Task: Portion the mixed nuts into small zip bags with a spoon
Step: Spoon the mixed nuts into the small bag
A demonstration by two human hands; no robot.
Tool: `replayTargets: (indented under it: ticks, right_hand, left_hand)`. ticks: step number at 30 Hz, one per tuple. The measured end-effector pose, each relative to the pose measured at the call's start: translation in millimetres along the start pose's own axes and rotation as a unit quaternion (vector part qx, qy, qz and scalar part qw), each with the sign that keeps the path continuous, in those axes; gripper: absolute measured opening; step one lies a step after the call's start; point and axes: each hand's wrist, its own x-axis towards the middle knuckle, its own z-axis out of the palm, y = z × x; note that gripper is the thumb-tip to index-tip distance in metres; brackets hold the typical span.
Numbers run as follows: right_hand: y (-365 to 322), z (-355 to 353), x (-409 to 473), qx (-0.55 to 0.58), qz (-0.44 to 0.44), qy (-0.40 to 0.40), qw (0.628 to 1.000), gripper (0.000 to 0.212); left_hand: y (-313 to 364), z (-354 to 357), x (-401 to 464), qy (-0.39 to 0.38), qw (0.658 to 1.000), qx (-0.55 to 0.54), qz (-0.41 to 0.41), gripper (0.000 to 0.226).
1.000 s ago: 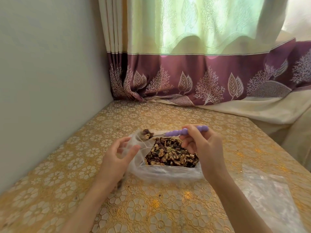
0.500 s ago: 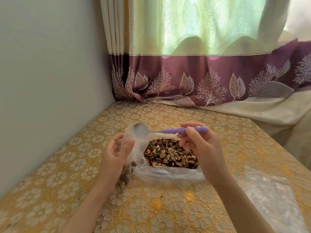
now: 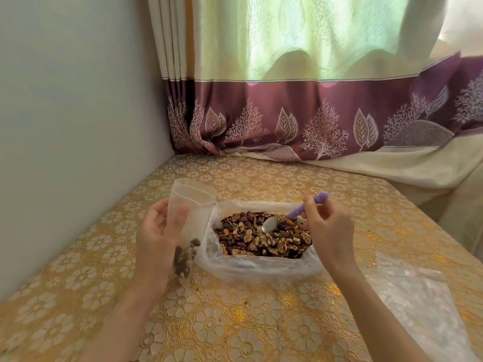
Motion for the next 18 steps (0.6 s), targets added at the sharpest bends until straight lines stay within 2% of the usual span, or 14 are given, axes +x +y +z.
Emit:
replayTargets:
  ticks: [3,6,11,14,18]
  right_hand:
    - [2.0,8.1,-0.2,-0.032,0.021,-0.051,0.998,0.029]
    - [4.3,15.0,0.7,-0.012,0.088,-0.106,0.99,0.031]
    - [7.1,14.1,6.0,0.066,0.172,-0.136,0.973,0.033]
    - [7.2,12.5,7.3,0.095,0.2,-0.138,0.965,0.032]
    - [4.0,11.7,5.5,0.131,0.229,-0.153,0.952,0.031]
  left_hand:
    - [-1.6,1.4,0.1,-0.006,1.0,0.009,0.018,0.04]
    - [-2.5,0.7,-0.1,-0.011,1.0,0.013,0.024,0.033]
    - [-6.8,0.6,0.7,-0.022,0.999,0.024,0.019,0.042]
    - [-7.2,1.9,-1.5,-0.041,0.999,0.018,0.018,0.036]
    - [-10.4,1.2,-2.0,-0.043,0.999,0.03,0.011,0.048]
